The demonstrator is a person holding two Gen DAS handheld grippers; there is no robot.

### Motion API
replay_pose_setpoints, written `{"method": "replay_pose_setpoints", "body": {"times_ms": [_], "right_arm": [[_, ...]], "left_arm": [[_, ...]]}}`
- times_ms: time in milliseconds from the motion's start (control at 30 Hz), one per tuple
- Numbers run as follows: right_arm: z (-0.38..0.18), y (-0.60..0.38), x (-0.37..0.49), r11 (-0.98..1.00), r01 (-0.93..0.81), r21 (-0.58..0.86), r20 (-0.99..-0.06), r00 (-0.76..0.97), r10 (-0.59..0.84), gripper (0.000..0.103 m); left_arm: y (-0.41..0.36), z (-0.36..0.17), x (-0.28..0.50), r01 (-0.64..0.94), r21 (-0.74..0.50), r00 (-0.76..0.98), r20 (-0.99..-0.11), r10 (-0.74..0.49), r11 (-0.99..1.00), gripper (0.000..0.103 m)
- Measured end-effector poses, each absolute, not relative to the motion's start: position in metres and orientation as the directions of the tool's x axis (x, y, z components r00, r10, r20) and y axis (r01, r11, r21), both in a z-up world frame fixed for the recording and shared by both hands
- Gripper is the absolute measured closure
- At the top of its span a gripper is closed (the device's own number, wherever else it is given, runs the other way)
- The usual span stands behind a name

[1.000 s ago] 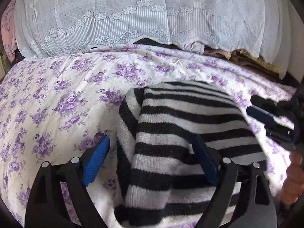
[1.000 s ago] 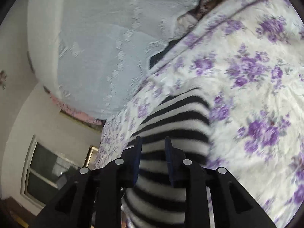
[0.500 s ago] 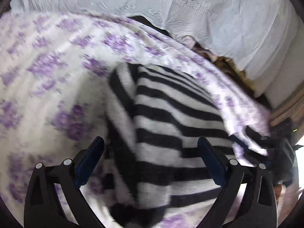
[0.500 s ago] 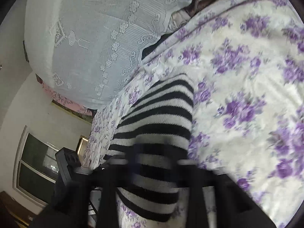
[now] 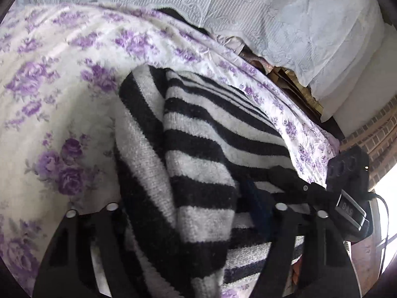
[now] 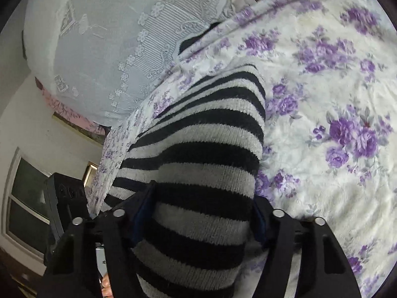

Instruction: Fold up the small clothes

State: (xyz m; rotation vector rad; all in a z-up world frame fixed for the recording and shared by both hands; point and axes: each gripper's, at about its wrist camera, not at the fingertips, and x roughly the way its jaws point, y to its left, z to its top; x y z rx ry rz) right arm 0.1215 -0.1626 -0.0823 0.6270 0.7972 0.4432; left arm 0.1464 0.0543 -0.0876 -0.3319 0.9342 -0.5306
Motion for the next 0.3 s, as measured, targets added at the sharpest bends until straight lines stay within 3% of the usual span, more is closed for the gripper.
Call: {"method": "replay_pose_setpoints", "body": {"times_ms": [133,300], "right_arm": [[-0.065,-0.16,0.111,0.724,-0.208,0.658,-0.46,0.65,0.605,0.045],[-0.039,-0.13,0.097,0.676,-0.323,0.662,-0.393,0.619,0.68,0.045]], "left_arm": [[0.061,-0.072,0.132,0.302,-0.483,0.529,-0.632,-0.566,0.822,0.059],[0.087,-0.04,0.102,0.269,-0.432,0.612,-0.613,-0.499,0.861,0.059]]}}
